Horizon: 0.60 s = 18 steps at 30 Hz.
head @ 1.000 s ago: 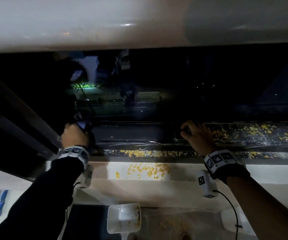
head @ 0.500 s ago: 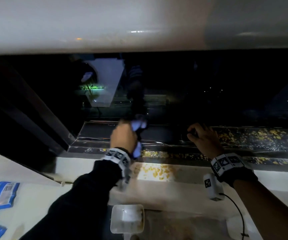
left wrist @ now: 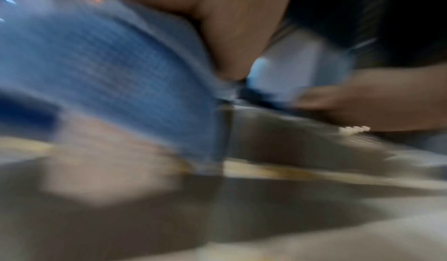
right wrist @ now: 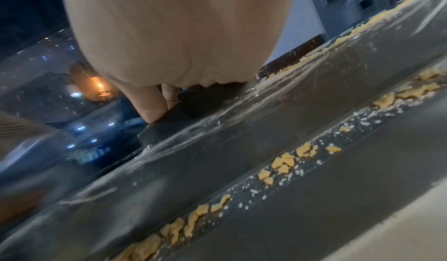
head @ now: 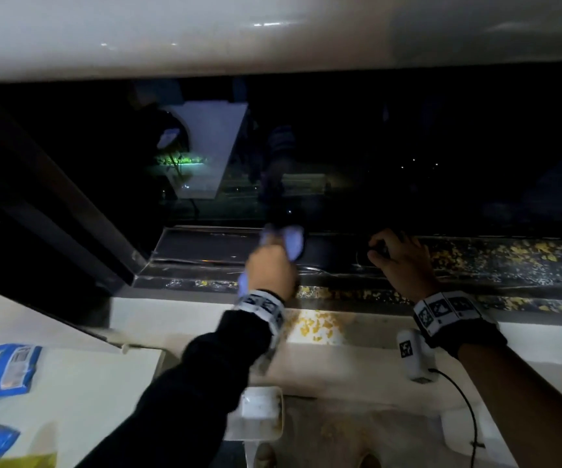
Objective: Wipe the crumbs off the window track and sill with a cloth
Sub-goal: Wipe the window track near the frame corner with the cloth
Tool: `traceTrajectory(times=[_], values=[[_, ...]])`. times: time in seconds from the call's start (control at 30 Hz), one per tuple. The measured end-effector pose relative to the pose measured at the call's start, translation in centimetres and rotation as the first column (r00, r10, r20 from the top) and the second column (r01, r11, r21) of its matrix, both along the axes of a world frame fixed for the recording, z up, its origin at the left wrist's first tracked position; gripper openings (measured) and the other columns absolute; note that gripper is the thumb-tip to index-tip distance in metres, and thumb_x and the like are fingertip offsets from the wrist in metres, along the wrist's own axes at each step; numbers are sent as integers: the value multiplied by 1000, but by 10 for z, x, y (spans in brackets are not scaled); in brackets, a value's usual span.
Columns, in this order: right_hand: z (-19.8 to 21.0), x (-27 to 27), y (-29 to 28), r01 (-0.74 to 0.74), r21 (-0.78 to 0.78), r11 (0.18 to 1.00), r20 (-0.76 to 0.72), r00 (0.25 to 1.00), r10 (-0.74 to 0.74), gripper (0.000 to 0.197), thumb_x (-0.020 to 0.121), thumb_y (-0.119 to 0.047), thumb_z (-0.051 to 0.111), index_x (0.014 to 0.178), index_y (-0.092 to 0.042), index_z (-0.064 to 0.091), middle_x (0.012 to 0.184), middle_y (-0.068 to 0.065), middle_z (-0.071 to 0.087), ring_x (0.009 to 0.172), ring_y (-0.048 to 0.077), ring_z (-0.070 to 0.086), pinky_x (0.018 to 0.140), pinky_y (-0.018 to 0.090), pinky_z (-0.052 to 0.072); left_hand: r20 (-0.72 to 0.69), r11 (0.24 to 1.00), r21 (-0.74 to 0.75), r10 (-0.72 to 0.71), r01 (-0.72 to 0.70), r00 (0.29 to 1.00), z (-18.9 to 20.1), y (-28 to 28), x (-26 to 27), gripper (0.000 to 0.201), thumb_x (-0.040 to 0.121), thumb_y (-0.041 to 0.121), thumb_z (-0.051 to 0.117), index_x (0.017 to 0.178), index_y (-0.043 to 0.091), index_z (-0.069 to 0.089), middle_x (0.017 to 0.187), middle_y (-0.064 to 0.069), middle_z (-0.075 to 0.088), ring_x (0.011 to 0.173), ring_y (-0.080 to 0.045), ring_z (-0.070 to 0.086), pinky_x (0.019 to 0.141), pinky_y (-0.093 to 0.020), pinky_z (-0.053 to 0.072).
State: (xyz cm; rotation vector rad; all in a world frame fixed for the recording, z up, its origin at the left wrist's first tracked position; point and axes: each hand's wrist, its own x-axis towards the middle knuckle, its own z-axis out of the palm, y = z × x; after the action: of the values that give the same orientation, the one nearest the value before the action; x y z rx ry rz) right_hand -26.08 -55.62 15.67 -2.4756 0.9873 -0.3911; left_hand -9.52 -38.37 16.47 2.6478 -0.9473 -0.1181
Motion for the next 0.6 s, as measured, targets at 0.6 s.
traceTrajectory(times=[0.6], values=[[1, -1, 0, 0, 3, 1000, -28, 1000, 0, 42, 76, -50, 41, 104, -24, 58, 111, 4, 58, 106, 31, 49, 86, 38, 29, 37, 978, 4, 209, -209, 977, 5, 52, 72, 34, 79, 10, 58, 113, 7, 58, 113, -20, 56, 90, -43, 63, 75, -45, 51]])
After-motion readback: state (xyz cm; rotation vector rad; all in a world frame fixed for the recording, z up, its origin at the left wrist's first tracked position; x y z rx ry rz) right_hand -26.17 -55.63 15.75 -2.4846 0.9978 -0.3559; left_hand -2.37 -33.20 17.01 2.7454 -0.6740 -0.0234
